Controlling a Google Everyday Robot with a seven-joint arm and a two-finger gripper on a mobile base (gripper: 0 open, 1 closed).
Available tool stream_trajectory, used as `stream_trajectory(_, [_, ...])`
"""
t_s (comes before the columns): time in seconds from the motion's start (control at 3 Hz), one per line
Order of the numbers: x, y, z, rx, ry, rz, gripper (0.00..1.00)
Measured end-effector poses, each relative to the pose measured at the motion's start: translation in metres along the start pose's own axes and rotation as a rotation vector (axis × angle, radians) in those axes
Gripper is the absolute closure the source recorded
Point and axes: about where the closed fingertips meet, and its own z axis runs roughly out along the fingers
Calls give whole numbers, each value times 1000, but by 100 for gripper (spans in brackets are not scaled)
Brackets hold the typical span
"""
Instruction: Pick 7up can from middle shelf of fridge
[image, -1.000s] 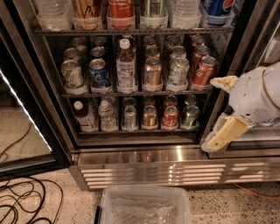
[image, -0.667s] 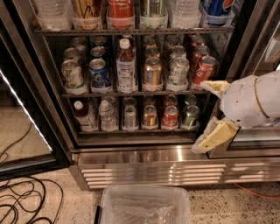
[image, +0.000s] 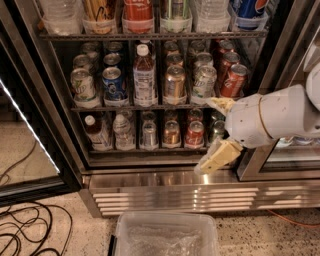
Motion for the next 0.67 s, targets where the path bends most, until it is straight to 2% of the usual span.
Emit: stream_trajectory(0.67, [-16,-4,41,-13,2,127,0])
